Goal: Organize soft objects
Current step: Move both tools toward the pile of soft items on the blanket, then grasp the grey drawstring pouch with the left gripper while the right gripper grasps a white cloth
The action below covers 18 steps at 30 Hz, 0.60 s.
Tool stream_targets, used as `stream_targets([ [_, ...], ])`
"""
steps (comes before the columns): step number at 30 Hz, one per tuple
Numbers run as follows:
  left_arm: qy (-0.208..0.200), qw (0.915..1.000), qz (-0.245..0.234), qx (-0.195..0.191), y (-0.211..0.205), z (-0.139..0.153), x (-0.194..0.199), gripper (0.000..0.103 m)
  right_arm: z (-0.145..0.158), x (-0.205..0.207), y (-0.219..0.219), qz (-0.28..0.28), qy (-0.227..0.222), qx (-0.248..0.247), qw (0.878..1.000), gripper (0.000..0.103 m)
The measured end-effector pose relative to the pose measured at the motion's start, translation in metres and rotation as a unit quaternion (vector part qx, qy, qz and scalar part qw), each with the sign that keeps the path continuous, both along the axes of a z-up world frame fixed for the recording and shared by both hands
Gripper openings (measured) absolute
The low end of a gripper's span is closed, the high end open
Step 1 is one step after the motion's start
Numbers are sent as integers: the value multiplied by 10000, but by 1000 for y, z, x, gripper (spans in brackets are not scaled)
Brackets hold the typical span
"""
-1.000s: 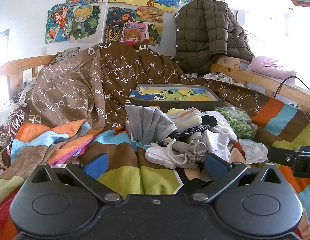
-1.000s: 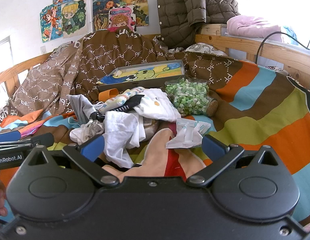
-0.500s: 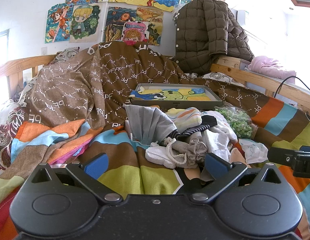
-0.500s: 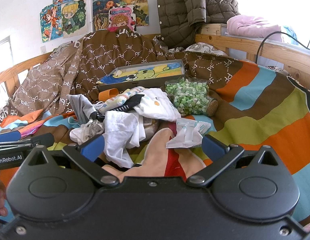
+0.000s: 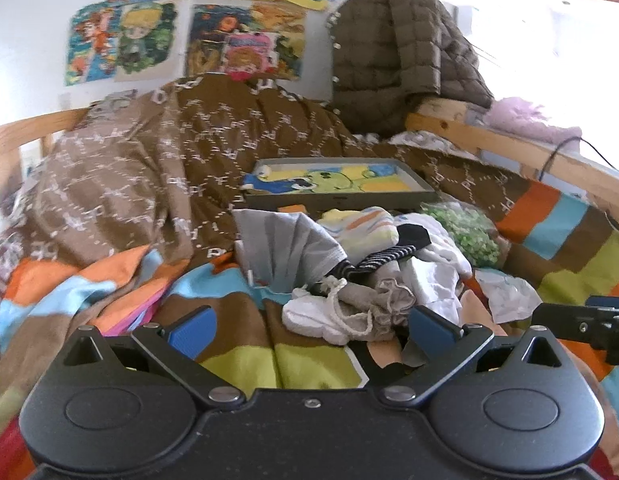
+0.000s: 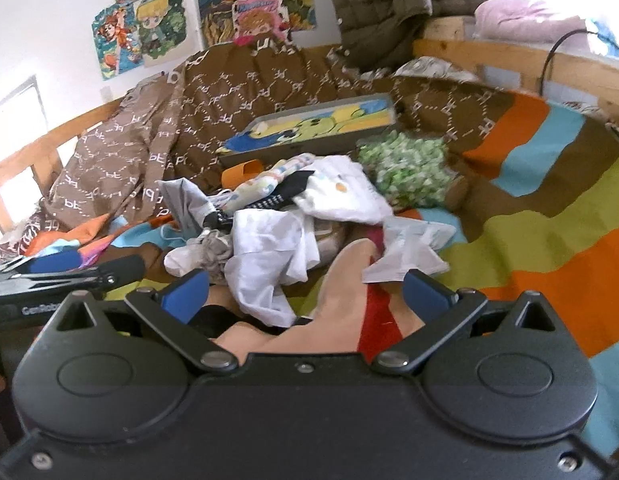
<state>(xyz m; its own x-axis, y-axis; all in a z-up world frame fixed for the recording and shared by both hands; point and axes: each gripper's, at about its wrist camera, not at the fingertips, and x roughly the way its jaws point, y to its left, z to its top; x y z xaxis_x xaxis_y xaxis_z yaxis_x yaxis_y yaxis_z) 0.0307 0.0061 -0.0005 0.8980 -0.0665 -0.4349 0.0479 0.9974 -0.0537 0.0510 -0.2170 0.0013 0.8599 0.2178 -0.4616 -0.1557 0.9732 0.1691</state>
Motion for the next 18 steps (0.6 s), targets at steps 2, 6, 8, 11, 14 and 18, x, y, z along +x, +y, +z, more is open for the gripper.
stream_targets([
  [2,1,9997,-214,142,0,0,9,102,1,9,2,93,38,-111,9999,102],
  [6,52,9958,-764,502,-4,0,31,102,3,26,14,491,-20,-708,9963,102],
  [8,101,9928,-999,658,-5,-2,42,102,1,34,17,773,-41,-1017,9918,102],
  [11,212,9869,-1345,862,-6,-4,57,102,-4,49,22,1142,-30,-1353,9842,102],
  [14,336,9796,-1662,1077,-9,-7,69,102,-10,64,30,1451,-98,-1577,9767,102],
  [18,354,9666,-2106,1415,-17,-9,79,101,-18,77,41,1810,-267,-1686,9686,102],
])
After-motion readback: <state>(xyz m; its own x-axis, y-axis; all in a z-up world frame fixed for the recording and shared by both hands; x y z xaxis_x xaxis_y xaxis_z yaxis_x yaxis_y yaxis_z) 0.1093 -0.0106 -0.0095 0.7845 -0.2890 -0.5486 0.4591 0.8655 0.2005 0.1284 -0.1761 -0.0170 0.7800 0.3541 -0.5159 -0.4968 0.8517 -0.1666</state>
